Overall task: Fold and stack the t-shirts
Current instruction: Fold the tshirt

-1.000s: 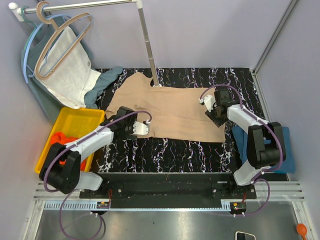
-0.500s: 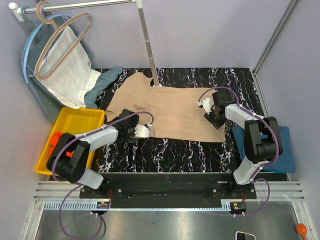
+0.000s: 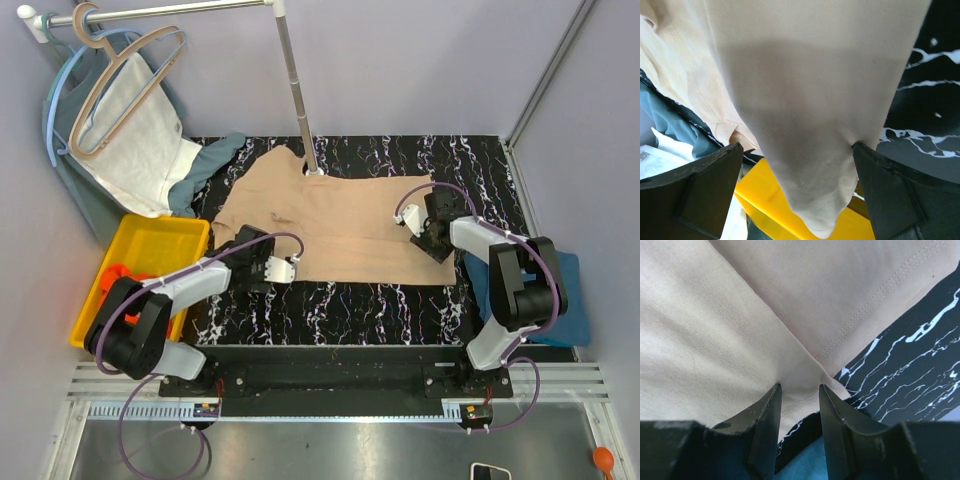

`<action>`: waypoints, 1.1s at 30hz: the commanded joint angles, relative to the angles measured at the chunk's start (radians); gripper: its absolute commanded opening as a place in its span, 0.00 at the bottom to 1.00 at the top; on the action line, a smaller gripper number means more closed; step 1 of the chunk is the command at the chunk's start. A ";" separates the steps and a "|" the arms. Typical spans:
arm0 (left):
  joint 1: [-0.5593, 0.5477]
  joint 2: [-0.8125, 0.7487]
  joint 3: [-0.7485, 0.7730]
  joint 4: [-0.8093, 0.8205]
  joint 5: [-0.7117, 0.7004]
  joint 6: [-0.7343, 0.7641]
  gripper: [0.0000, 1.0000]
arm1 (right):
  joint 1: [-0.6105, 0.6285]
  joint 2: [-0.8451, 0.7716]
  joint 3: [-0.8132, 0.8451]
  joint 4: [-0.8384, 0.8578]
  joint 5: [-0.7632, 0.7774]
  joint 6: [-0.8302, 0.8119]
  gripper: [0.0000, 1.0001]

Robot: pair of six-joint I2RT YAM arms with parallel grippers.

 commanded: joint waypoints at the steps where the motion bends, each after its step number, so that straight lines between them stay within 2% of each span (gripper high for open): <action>1: 0.001 -0.062 -0.053 -0.053 -0.026 0.037 0.99 | -0.008 -0.020 -0.046 0.012 0.099 -0.077 0.42; 9: -0.029 -0.179 -0.119 -0.114 -0.043 0.069 0.99 | -0.014 -0.060 -0.099 0.018 0.128 -0.098 0.42; 18: -0.103 -0.288 -0.162 -0.189 -0.050 0.056 0.99 | -0.014 -0.189 -0.148 -0.022 0.127 -0.075 0.42; 24: -0.102 -0.336 0.034 -0.324 0.056 -0.075 0.99 | -0.014 -0.226 -0.130 -0.043 0.127 -0.057 0.43; 30: -0.080 -0.311 0.176 -0.334 0.112 -0.109 0.99 | -0.016 -0.217 -0.070 -0.048 0.107 -0.003 0.46; 31: -0.072 -0.302 0.179 -0.321 0.116 -0.103 0.99 | -0.014 -0.211 -0.063 -0.046 0.102 0.013 0.48; 33: -0.028 -0.233 0.164 -0.248 0.124 -0.077 0.99 | -0.016 -0.182 -0.023 -0.046 0.079 0.049 0.60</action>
